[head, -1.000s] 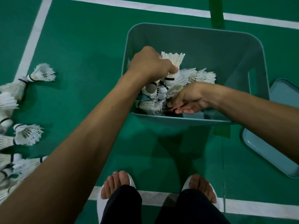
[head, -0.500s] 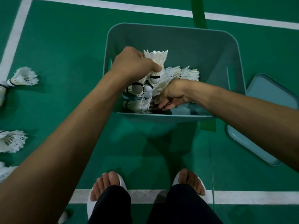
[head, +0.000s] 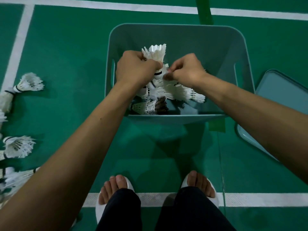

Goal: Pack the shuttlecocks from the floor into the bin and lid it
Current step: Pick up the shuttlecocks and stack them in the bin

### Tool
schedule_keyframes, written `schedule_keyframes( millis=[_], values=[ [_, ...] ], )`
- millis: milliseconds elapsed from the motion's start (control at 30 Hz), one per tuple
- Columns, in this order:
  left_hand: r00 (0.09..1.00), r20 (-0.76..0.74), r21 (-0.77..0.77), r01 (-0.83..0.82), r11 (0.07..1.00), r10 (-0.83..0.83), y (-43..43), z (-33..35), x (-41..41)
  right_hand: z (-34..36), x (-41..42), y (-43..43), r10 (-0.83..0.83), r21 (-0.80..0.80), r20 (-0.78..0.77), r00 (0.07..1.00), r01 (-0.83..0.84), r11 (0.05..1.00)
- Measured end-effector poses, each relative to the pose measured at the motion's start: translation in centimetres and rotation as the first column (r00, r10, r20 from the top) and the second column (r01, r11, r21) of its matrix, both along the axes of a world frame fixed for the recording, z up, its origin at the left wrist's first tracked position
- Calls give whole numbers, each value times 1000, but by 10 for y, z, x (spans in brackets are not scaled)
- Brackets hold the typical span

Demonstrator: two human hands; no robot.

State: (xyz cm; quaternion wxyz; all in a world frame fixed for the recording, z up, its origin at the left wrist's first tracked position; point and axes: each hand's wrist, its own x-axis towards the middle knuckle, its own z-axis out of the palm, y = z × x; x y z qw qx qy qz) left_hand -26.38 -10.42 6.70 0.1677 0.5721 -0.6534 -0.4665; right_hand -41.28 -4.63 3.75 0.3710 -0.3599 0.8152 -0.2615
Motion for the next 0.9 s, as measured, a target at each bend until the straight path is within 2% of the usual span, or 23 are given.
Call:
schedule_keyframes(
  millis=[133,300,467,733,900],
  values=[
    [1000,-12,36,28,999,-28,0,-2,4,29,-17,20,-79,-5,-48,996,79,997],
    [996,31,87,79,993,-82,2,-8,6,36,-20,46,18,272,-85,996,6,962],
    [986,82,115,133,984,-142,-1,-9,8,22,-5,42,-23,403,21,1000,13,915],
    [983,104,136,134,982,-149,0,-18,4,1,12,22,-6,451,200,980,-86,889],
    [975,119,137,173,975,-189,-1,-19,5,-7,8,19,25,537,271,962,-173,825]
  ],
)
